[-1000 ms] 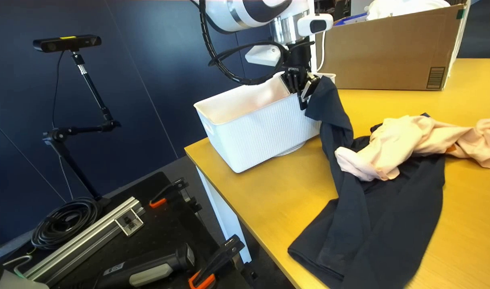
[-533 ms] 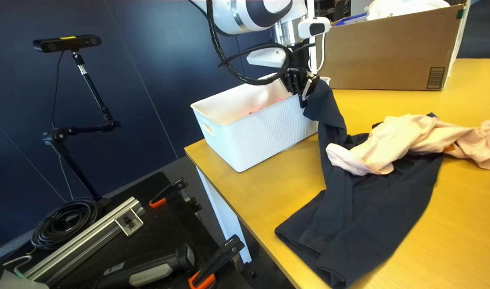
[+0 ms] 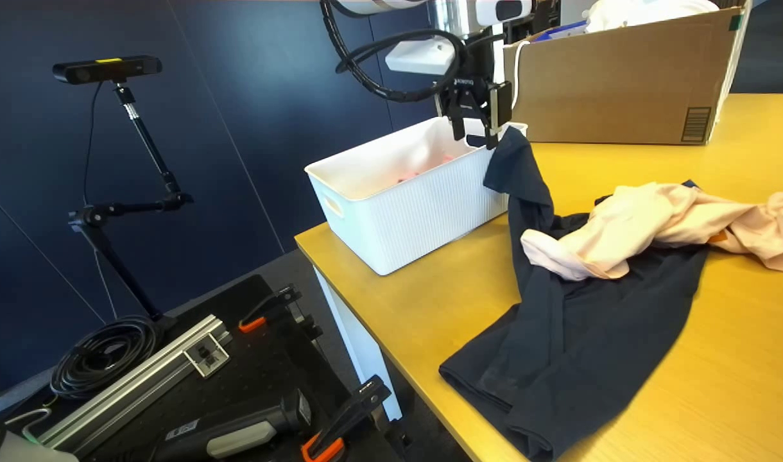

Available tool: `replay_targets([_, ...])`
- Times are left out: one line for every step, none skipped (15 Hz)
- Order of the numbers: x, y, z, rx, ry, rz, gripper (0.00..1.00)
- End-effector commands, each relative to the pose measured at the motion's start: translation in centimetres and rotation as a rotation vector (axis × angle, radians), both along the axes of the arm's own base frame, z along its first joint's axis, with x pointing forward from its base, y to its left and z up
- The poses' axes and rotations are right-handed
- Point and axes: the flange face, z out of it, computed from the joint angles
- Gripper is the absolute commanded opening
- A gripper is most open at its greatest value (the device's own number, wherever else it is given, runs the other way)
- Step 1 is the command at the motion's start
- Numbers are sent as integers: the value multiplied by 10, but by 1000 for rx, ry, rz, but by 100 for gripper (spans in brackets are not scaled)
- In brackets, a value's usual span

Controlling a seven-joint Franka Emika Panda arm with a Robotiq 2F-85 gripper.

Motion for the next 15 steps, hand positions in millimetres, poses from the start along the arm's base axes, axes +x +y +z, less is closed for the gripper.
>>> replay_targets([-39,-14,43,9,38,-24,100])
replay_targets([-47,-19,50,9,49,-27,100])
replay_targets([-58,-25,53,3,64,-33,100])
replay_targets([-68,-29,54,-4,80,-38,100])
replay_targets([-79,-34,55,-9,97,-38,100])
replay_targets([-90,-39,54,-20,115,-40,100])
replay_targets([-100,-46,48,-21,129,-47,100])
replay_targets([-110,-54,43,-21,141,-63,100])
replay_targets([-119,-61,36,-13,149,-77,100])
replay_targets([-126,-68,29,-13,156,-92,100])
replay_targets([-130,-76,18,-6,169,-108,100])
replay_targets([-135,-81,10,-4,182,-116,100])
replay_targets([-139,-85,2,8,190,-122,100])
replay_targets([-144,-86,-6,14,198,-128,100])
replay_targets([-149,-87,-10,20,204,-131,100])
